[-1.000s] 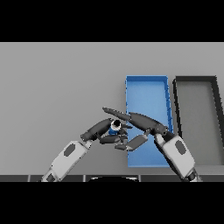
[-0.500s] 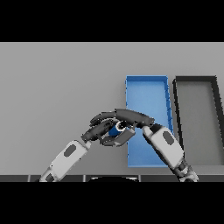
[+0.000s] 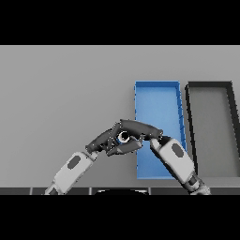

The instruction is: Pick up the blue pipe and place it into the blue bin.

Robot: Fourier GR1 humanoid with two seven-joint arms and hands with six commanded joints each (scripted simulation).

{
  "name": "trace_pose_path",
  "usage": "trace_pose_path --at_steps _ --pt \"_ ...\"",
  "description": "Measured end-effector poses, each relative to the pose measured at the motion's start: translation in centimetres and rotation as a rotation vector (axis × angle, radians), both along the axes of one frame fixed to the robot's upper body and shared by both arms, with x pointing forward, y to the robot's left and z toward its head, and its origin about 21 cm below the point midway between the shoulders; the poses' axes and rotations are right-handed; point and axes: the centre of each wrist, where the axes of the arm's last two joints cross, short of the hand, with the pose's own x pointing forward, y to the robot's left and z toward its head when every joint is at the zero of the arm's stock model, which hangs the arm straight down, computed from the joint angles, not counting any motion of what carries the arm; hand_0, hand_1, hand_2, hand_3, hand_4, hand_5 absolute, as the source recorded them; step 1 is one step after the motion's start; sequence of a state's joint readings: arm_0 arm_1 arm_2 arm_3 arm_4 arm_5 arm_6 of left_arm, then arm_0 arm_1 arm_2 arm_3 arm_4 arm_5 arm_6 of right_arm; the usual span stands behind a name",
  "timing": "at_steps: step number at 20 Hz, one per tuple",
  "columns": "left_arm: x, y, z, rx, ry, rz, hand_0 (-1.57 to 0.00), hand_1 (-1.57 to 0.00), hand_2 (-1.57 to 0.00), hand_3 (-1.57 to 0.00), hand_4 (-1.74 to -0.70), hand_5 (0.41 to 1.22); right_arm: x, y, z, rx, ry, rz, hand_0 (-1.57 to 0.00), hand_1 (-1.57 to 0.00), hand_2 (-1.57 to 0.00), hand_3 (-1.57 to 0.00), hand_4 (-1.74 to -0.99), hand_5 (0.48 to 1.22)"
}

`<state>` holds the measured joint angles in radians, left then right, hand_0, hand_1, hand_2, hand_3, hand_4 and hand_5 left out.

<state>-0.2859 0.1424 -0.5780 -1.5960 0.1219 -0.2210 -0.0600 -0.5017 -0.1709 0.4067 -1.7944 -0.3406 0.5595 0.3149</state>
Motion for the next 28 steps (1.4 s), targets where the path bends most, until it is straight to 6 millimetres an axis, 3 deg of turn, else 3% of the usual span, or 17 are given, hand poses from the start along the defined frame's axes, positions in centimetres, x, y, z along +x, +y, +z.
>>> trace_pose_path --at_steps 3,4,5,7,9,10,12,15,18,21,25,28 --pt "0.2 -0.1 0.1 0.021 -0.013 -0.007 -1.5 -1.36 -1.52 -0.51 -1.73 1.219 -0.2 0.2 -0.2 0.012 -0.013 0.005 -1.52 -1.52 -1.52 -1.51 -1.473 1.152" --pt "0.2 -0.4 0.2 0.031 -0.024 -0.012 -1.43 -1.22 -1.35 -0.53 -1.64 1.219 -0.4 0.2 -0.4 0.026 0.001 0.024 -1.53 -1.53 -1.53 -1.52 -1.474 1.166" --pt "0.4 -0.2 -0.1 0.022 -0.045 -0.026 -1.41 -1.19 -1.24 -0.52 -1.54 1.219 -0.4 0.2 -0.3 0.023 0.012 0.024 -1.54 -1.54 -1.54 -1.53 -1.477 1.177" --pt "0.2 0.5 0.0 0.076 -0.037 -0.035 -0.98 -0.8 -0.82 -0.33 -1.34 1.22 -0.3 0.3 -0.4 0.013 0.002 0.024 -1.55 -1.55 -1.55 -1.54 -1.48 1.193" --pt "0.6 0.3 0.1 0.119 -0.04 -0.068 -0.63 -0.51 -0.52 -0.21 -1.18 1.213 -0.4 0.4 -0.4 0.014 0.003 0.02 -1.56 -1.56 -1.56 -1.55 -1.481 1.203" --pt "0.6 0.1 0.3 0.129 -0.044 -0.087 -0.5 -0.41 -0.42 -0.17 -1.11 1.184 -0.5 0.0 -0.3 0.027 -0.004 0.016 -1.56 -1.56 -1.56 -1.56 -1.482 1.206" --pt "0.7 0.7 0.0 0.147 -0.05 -0.083 -0.32 -0.26 -0.27 -0.11 -0.99 1.042 -0.3 0.2 -0.3 0.024 0.006 0.01 -1.56 -1.56 -1.56 -1.56 -1.483 1.212" --pt "0.9 0.5 -0.2 0.169 -0.072 -0.051 -0.16 -0.13 -0.14 -0.05 -0.88 0.842 -0.7 0.4 0.1 0.05 0.006 0.025 -1.57 -1.57 -1.57 -1.57 -1.484 1.216" --pt "1.0 0.8 -0.6 0.189 -0.072 -0.027 -0.08 -0.07 -0.07 -0.03 -0.83 0.719 -0.7 0.0 0.1 0.054 0.01 0.012 -1.57 -1.57 -1.57 -1.57 -1.485 1.219" --pt "0.9 0.7 -0.6 0.187 -0.047 -0.013 -0.04 -0.03 -0.04 -0.01 -0.84 0.636 -0.5 -0.1 -0.1 0.066 0.001 0.002 -1.57 -1.57 -1.57 -1.57 -1.487 1.22" --pt "0.7 1.0 -0.6 0.223 0.05 0.04 -0.02 -0.01 -0.01 -0.01 -0.88 0.605 -0.3 0.2 -0.2 0.091 0.004 -0.008 -1.57 -1.57 -1.57 -1.57 -1.492 1.22" --pt "0.4 1.4 -0.6 0.223 0.036 0.042 -0.01 -0.01 -0.01 0.0 -0.88 0.555 -0.2 0.0 0.4 0.169 0.144 0.031 -1.57 -1.57 -1.57 -1.57 -1.492 1.221"
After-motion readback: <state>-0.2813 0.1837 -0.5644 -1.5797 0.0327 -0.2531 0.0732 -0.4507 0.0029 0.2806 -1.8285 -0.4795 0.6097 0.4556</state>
